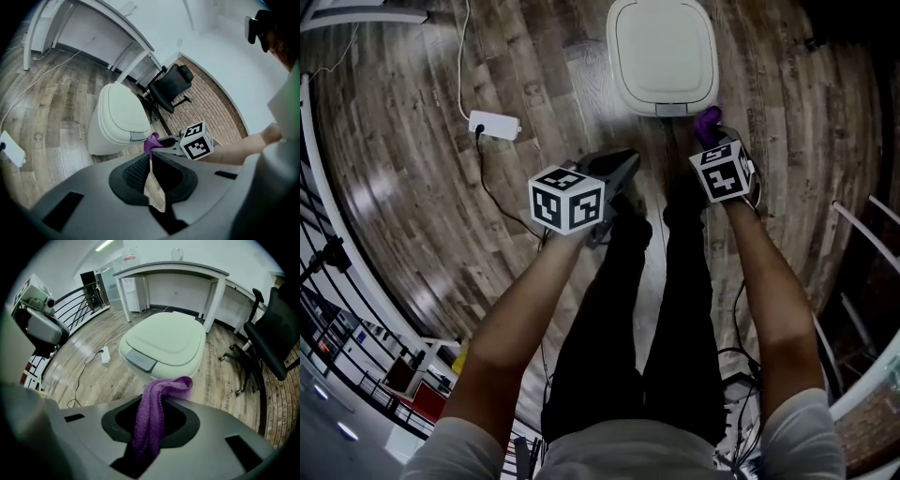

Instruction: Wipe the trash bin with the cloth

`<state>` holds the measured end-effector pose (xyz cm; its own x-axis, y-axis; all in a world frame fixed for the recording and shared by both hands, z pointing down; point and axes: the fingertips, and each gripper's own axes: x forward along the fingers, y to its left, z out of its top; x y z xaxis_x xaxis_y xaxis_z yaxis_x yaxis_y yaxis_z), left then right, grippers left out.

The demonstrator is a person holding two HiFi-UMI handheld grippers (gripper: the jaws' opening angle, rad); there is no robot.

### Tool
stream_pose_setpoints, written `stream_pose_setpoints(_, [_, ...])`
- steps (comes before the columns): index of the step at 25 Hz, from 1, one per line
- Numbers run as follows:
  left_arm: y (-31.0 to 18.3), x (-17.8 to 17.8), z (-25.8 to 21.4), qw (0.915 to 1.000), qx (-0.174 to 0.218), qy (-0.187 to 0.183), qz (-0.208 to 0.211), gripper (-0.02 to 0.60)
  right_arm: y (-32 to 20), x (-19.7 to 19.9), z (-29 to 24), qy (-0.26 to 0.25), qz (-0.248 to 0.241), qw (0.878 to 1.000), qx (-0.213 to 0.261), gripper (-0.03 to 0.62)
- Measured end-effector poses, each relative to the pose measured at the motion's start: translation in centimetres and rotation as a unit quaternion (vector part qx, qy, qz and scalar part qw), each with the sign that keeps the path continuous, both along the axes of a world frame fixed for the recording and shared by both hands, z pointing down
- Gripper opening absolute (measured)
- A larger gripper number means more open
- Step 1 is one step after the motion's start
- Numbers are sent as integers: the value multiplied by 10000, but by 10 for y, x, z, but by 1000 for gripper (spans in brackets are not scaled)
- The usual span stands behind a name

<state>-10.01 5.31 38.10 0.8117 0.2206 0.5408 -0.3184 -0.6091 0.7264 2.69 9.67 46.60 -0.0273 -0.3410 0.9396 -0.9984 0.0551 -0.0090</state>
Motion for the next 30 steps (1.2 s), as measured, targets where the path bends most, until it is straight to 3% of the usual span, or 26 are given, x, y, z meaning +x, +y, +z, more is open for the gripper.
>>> stream_pose_setpoints(10, [-8,-28,6,9989,-137,93,-431,15,-29,-67,1,-102,-793,9968,32,95])
stream_pose_setpoints(16, [-16,-61,13,9972,-193,31,-717,15,-60,-125,-4,-177,-1546,9877,162,94])
stream_pose_setpoints(19, [-22,-74,12,9959,-203,41,-880,15,-80,-157,-15,-209,-2204,9746,334,94])
stream_pose_setpoints(24, [-29,-93,7,9931,-234,113,-1146,15,-95,-188,-33,-86,-3331,9421,364,94])
stream_pose_setpoints(30, [-53,-105,-9,9881,-174,308,-1499,15,-123,-163,-46,437,-4195,9067,77,94])
